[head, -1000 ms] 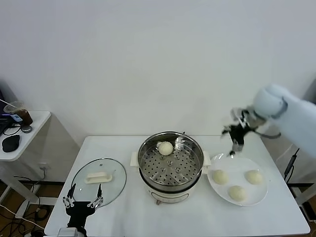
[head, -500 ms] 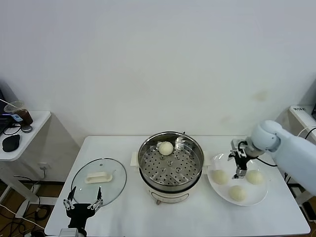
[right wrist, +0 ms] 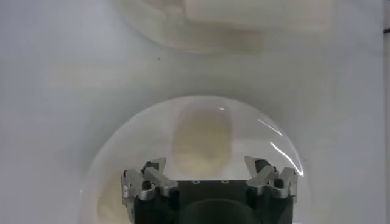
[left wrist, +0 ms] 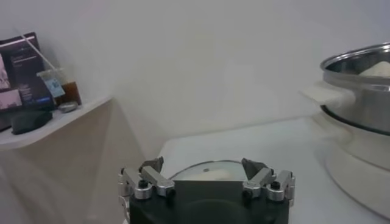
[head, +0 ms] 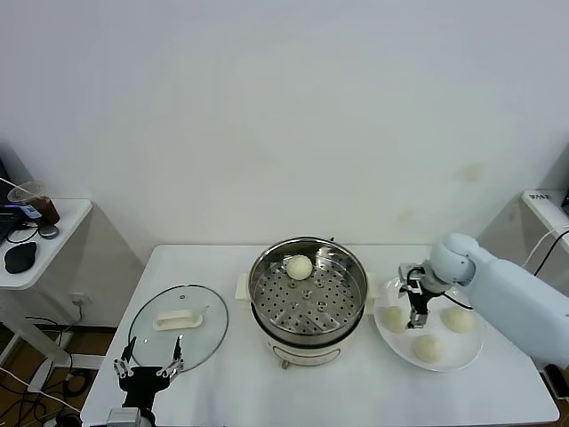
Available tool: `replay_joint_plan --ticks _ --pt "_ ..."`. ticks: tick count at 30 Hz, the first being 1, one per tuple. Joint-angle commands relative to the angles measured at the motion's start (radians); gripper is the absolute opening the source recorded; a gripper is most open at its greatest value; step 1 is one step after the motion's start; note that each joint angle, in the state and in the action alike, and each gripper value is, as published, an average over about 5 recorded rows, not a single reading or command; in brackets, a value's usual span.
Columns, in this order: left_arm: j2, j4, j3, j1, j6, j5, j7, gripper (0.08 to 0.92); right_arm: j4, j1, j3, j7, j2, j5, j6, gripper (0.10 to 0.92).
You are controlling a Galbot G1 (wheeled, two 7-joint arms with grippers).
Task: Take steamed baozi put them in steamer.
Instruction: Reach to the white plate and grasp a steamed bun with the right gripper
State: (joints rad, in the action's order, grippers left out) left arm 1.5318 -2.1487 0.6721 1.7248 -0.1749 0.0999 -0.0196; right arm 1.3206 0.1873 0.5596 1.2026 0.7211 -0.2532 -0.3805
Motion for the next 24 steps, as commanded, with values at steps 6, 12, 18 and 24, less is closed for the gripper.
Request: replay_joint_plan --ticks 6,12,18,24 --pt "-0.002 0.023 0.003 -0.008 0.000 0.000 0.001 0.823 -0.072 0.026 0.000 -0.013 0.061 -0.043 0.016 0.823" --pt "-0.002 0.031 0.002 -0.011 0.000 0.000 0.001 0.823 -0.084 0.030 -0.002 -0.024 0.067 -0.058 0.013 0.823" --pt "-0.002 0.032 0.002 -0.011 0.000 -0.001 0.001 0.823 -0.093 0.031 -0.003 -0.015 0.074 -0.063 0.007 0.823" --pt "-0.001 0.033 0.001 -0.011 0.000 -0.001 0.000 0.823 -0.098 0.031 -0.005 -0.001 0.075 -0.064 0.006 0.817"
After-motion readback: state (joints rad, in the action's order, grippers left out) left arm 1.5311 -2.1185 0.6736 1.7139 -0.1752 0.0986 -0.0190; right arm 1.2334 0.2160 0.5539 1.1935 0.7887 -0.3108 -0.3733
